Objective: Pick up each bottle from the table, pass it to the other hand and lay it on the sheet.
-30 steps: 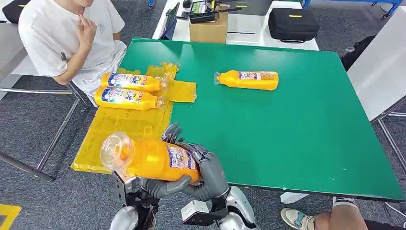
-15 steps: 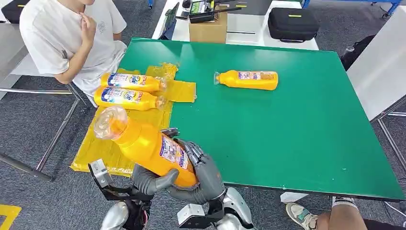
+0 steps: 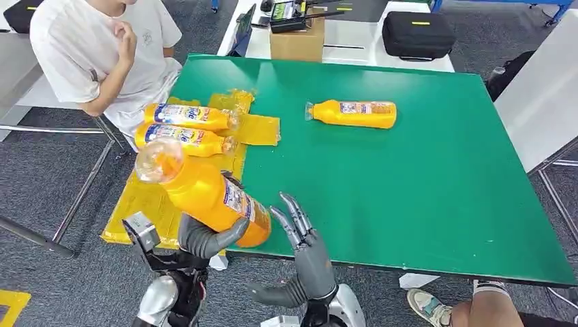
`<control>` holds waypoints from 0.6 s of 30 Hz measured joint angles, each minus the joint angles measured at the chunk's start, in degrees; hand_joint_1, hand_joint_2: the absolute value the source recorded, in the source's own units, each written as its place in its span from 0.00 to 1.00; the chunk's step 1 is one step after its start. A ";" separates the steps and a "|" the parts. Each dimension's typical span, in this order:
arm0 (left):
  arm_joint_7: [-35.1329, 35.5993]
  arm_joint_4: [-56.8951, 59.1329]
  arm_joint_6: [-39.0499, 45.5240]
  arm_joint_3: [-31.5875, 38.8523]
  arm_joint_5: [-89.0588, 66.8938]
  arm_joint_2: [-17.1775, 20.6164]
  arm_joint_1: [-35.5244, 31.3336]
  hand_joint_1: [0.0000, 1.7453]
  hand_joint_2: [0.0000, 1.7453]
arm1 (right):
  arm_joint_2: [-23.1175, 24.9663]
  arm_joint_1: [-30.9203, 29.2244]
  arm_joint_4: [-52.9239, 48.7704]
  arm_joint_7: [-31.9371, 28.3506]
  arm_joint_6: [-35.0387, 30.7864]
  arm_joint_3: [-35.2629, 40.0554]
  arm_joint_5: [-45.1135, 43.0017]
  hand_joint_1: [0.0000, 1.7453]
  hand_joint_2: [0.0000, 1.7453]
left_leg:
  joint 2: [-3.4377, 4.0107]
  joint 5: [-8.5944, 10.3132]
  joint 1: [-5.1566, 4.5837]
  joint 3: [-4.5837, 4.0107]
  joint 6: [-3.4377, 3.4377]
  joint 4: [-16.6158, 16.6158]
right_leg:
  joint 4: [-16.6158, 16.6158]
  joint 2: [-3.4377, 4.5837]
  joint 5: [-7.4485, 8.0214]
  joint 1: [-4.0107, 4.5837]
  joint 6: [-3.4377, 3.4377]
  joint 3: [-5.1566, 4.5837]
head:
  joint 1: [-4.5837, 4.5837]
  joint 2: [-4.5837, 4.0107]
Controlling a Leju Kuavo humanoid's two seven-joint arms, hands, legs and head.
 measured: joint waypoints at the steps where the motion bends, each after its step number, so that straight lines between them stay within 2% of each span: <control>1: 0.02 0.02 0.26 0.17 -0.17 0.00 -0.18 1.00 1.00 | -0.04 0.16 -0.42 0.00 -0.13 -0.04 0.04 0.00 0.00 | 0.04 0.00 0.00 0.00 0.00 0.00 | 0.00 0.01 0.01 0.00 0.00 -0.01 | 0.00 0.00; 7: 1.79 2.32 11.00 1.53 -19.31 1.71 -3.89 1.00 1.00 | -0.48 0.48 -2.80 -0.68 -4.72 -0.04 2.95 0.00 0.00 | -0.02 0.01 0.00 0.00 0.01 0.00 | 0.00 -0.01 0.01 0.00 0.00 0.03 | 0.00 0.00; 9: 1.75 3.04 12.27 2.06 -22.52 2.32 -4.48 1.00 1.00 | -0.55 0.49 -3.26 -0.63 -4.94 0.04 3.10 0.00 0.00 | 0.05 0.01 0.00 0.02 0.01 0.00 | 0.01 0.01 0.02 0.00 0.00 0.01 | -0.02 0.00; 14: 7.28 7.46 17.82 3.76 -42.72 4.55 -7.91 1.00 1.00 | -0.94 0.52 -4.42 -0.96 -2.75 0.02 -0.44 0.00 0.00 | 0.07 0.04 0.00 0.01 0.02 0.00 | 0.01 0.00 0.02 0.00 0.00 -0.01 | -0.02 0.00; 18: 10.76 13.25 18.67 3.83 -55.57 6.65 -11.00 1.00 1.00 | -1.03 0.59 -5.27 -2.65 -0.13 -0.07 -3.94 0.00 0.00 | 0.07 0.05 0.00 0.02 0.01 0.00 | 0.01 0.00 0.03 0.00 0.01 -0.01 | -0.04 0.00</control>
